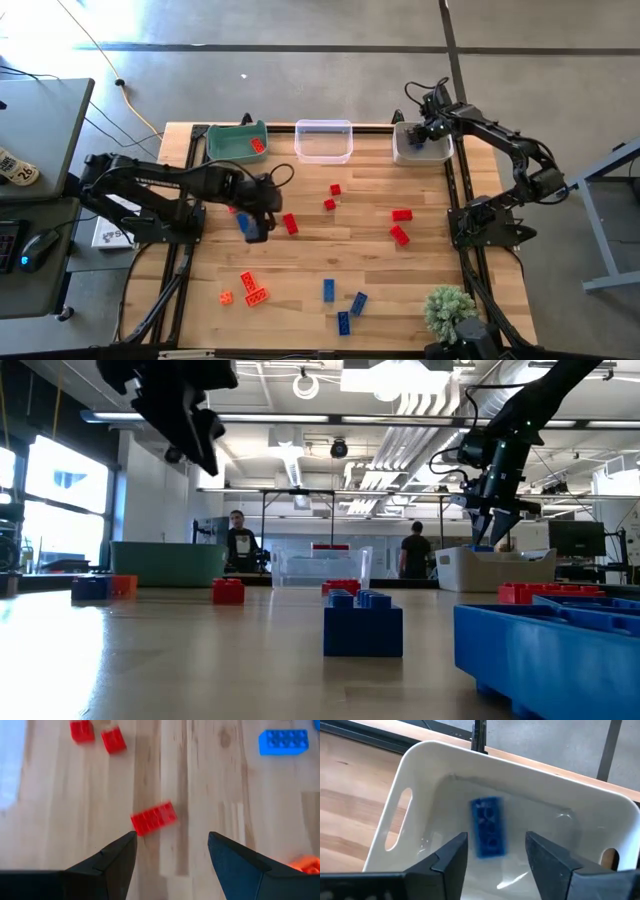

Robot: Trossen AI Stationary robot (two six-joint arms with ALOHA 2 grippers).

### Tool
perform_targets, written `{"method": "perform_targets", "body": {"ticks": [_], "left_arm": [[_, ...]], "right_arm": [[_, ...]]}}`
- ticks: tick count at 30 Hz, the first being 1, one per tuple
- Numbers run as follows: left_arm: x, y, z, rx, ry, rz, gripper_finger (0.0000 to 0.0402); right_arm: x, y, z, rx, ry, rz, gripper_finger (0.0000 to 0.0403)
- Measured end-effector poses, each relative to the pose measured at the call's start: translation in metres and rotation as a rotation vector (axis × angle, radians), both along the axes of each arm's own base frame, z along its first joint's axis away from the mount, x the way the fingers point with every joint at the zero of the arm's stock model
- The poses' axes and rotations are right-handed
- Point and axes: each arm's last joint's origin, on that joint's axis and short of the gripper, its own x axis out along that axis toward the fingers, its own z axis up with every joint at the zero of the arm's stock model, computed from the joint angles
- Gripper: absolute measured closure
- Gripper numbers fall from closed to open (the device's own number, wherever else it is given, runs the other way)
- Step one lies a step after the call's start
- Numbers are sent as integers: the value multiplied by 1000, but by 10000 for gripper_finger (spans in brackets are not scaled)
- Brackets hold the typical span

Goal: Sort & place blocks by color
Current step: Put the blue game piece into the white bin, then put the red game piece into the transparent bin

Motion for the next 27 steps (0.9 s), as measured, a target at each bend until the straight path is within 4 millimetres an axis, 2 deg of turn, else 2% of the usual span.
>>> {"method": "perform_targets", "body": {"ticks": [4,12,22,27], "left_arm": [[8,8,-4,59,-11,-69,167],[23,21,-29,206,113,-284,167],[35,27,-55,339,240,-640,167],[41,28,-69,360,282,-743,167]], "right_arm": [[0,1,0,18,-18,-13,210],[4,5,1,109,-171,-33,209],[18,26,22,76,-260,-29,208],[25,38,32,49,-293,-32,208]]}}
